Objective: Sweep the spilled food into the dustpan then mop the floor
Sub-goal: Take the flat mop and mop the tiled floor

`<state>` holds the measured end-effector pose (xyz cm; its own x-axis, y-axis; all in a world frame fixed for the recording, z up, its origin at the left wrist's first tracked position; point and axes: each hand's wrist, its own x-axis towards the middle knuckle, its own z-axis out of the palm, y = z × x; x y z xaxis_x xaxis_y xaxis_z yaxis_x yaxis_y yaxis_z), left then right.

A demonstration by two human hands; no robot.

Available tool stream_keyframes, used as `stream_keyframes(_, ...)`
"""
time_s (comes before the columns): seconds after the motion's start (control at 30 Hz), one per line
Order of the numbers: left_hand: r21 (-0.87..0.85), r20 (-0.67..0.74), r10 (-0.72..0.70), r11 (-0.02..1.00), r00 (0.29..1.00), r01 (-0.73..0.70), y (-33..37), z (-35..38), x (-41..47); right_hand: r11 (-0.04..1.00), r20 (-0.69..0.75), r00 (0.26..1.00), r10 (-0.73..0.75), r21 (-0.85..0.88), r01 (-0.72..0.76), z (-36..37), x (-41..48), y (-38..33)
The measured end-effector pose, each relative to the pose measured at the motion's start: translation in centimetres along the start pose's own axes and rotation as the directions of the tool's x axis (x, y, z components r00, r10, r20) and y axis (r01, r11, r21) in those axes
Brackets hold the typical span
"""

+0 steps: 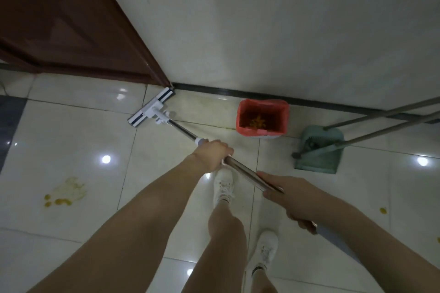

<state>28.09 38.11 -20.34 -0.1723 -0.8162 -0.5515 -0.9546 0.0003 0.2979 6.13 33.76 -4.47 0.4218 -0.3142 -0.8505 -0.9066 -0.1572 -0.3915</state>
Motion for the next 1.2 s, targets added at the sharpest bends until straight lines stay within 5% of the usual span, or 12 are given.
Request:
stream_keyframes(0.43,-0.133,0.034,-0.086,0.987,0.996,0.089,6.9,10.3,-7.0,0.987,-0.043,0.997,0.057,0.156,-0.05,15.1,-5.1,5.3)
stream_keyframes(0.73,-0.257,-0.12,-0.05,0.966,0.991,0.018,24.4,23.7,-17.3,0.921,-0.076,0.979,0.192,0.359,-0.152,30.2,-19.0,18.4)
stream_keyframes(0.9,-0.25,-0.066,-0.027,0.968,0.997,0.01,32.0,27.9,-22.7,0.899,-0.076,0.968,0.241,0.393,-0.193,35.8,-24.8,23.2)
stream_keyframes(1.2,-0.23,-0.159,-0.071,0.973,0.985,0.033,30.9,28.1,-25.0,0.877,-0.078,0.963,0.256,0.438,-0.198,37.1,-25.0,21.1)
